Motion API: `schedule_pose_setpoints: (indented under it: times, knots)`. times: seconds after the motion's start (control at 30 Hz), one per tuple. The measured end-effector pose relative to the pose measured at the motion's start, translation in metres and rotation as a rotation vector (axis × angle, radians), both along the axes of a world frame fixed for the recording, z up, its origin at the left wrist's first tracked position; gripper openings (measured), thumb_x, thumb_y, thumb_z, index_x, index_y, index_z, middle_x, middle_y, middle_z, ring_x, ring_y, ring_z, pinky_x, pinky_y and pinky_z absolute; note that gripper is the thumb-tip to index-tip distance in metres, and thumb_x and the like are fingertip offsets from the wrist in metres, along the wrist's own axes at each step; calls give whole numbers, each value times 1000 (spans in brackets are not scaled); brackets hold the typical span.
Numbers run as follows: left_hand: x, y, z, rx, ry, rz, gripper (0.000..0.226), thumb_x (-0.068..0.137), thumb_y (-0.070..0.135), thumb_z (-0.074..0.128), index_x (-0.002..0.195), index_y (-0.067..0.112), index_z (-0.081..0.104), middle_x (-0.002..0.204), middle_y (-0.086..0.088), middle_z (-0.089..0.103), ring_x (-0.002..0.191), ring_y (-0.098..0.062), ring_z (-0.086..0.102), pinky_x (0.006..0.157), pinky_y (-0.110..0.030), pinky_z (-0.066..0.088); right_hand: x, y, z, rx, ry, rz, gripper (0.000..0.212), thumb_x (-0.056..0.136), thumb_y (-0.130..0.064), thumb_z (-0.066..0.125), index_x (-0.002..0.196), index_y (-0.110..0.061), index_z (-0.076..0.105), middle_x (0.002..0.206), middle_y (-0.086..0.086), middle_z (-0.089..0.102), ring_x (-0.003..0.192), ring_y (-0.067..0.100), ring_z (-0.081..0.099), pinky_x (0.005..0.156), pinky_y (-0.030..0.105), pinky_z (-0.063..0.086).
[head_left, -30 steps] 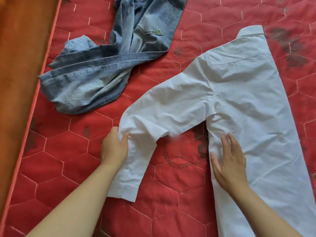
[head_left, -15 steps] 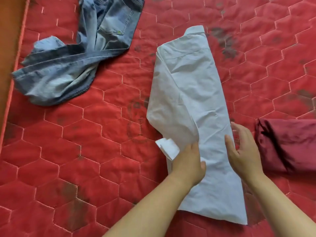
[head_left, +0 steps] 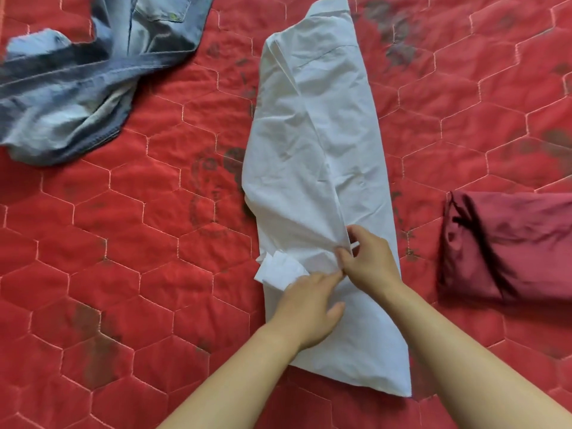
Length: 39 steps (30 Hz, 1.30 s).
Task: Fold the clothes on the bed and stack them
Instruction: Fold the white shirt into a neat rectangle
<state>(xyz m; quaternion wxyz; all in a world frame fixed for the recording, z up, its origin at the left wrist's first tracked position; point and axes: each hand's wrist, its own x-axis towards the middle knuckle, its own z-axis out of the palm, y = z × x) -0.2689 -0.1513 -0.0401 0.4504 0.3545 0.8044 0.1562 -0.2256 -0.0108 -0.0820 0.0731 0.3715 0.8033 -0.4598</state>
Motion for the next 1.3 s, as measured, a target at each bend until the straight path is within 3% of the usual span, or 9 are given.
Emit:
schedule_pose_setpoints:
  times: [0.17, 0.33, 0.47, 0.57, 0.73, 0.87, 1.0, 1.13, 1.3]
  knots:
    - [4, -3, 7, -190, 379, -5, 41, 89, 47, 42, 128, 36, 42, 125, 10, 49, 119, -18, 41, 99, -43, 20, 26, 29, 7, 114, 88, -148, 16, 80, -12, 65, 95, -18, 64, 86, -3, 67, 69, 16, 60, 67, 33, 48]
    - [25, -12, 7, -218, 9, 177, 43, 90, 53, 42, 128, 34, 45, 126, 6, 50, 116, -14, 49, 93, -33, 41, 53, 35, 5, 48, 31, -181, 22, 76, -23, 74, 90, -31, 58, 80, -13, 64, 64, -2, 58, 60, 22, 46]
    - [23, -13, -6, -100, 96, 369, 33, 90, 42, 48, 120, 30, 52, 119, 7, 54, 105, -10, 53, 84, -27, 42, 65, 24, 1, 8, 28, -204, 31, 75, -19, 75, 91, -37, 54, 77, -21, 60, 64, -1, 59, 58, 23, 47]
    - [10, -3, -25, -65, 135, 551, 37, 89, 34, 54, 123, 22, 52, 126, 1, 50, 112, -17, 50, 90, -29, 41, 74, 17, -8, -4, 10, -212, 31, 78, -17, 72, 101, -30, 57, 80, -21, 60, 67, 0, 60, 62, 29, 50]
    - [8, 26, -52, -45, 2, 706, 50, 86, 40, 60, 124, 10, 49, 123, -8, 47, 115, -23, 45, 99, -34, 38, 82, 10, -19, -15, 55, -260, 30, 85, -14, 64, 111, -25, 54, 82, -15, 60, 72, 0, 61, 62, 21, 48]
    - [19, 33, -48, 70, 53, 787, 24, 92, 32, 52, 82, 11, 49, 87, -2, 51, 83, -16, 50, 68, -27, 37, 83, -1, -14, 52, 136, -294, 22, 92, -16, 56, 113, -17, 52, 84, -7, 59, 67, 11, 58, 57, 18, 36]
    - [38, 12, -26, 197, 111, 884, 28, 94, 32, 48, 70, 26, 33, 56, 8, 37, 51, -2, 42, 47, -18, 31, 88, -14, -2, 87, 214, -301, 18, 93, -18, 52, 111, -19, 51, 83, -11, 57, 49, 10, 50, 50, 26, 34]
    - [51, -25, -30, 72, 93, 861, 9, 93, 30, 50, 98, 22, 47, 69, 12, 50, 61, -4, 51, 52, -15, 34, 97, -22, -5, 83, 133, -292, 23, 91, -23, 55, 114, -19, 51, 85, -13, 58, 49, 8, 51, 53, 25, 38]
    - [38, -37, -45, -10, -89, 926, 41, 92, 29, 54, 128, 18, 41, 93, 19, 53, 78, 2, 57, 58, -11, 38, 105, -25, -13, -124, -67, -227, 49, 84, -37, 65, 126, -25, 42, 97, -16, 57, 74, 3, 59, 70, 25, 46]
